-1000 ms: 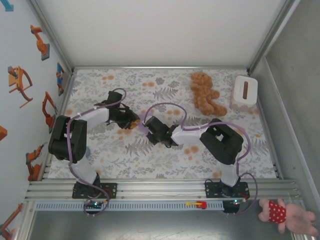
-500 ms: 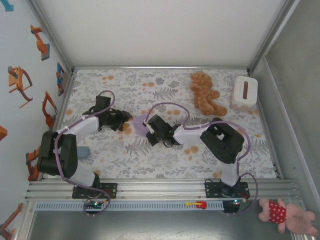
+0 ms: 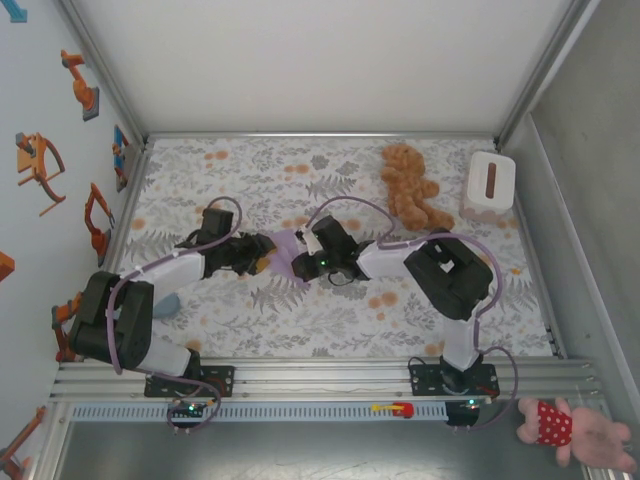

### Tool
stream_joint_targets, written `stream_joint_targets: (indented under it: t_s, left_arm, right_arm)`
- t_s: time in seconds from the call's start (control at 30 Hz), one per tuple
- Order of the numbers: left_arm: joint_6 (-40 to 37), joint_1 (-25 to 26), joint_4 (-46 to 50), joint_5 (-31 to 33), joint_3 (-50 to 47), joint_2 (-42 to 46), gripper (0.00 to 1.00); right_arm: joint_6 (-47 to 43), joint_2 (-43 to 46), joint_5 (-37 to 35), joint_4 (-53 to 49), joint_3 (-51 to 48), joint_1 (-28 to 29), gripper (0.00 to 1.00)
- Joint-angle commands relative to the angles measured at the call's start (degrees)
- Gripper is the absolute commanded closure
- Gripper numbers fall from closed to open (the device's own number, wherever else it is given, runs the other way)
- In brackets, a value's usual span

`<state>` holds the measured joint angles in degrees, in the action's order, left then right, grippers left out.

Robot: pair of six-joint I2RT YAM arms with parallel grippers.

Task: Fold a paper plane with a square sheet of paper (pick it up from the middle)
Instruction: Fourth fold the wing at the center of the table.

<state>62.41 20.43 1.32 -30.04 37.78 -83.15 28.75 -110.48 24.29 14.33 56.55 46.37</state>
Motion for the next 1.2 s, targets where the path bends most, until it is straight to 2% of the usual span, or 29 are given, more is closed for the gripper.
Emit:
stream_joint_targets:
  t_s: [0.0,0.2,0.67,1.17]
  left_arm:
    - [1.64,1.51,-4.17,0.07,-0.99,-1.37,0.58]
    - [2.89,2.32,-8.66,-0.98,-1.37,-4.6,0.58]
    - [-0.09,2.67,-6.97,-0.89,0.32,-7.54,0.52]
    - [-0.67,2.74,-4.83,-0.92,3.45,-12.29,0.53]
  right_arm:
    - [6.21,-1.86,5.22,4.66,-1.17,-1.34,0.93]
    - [9.05,-3.51,6.18,6.16,-1.92,-1.9,0.92]
    - [14.74,-4.66,8.37,11.49,-4.24,-3.04,0.9]
    - [18.6,-4.49,8.49,13.77,-6.02,-3.92,0.89]
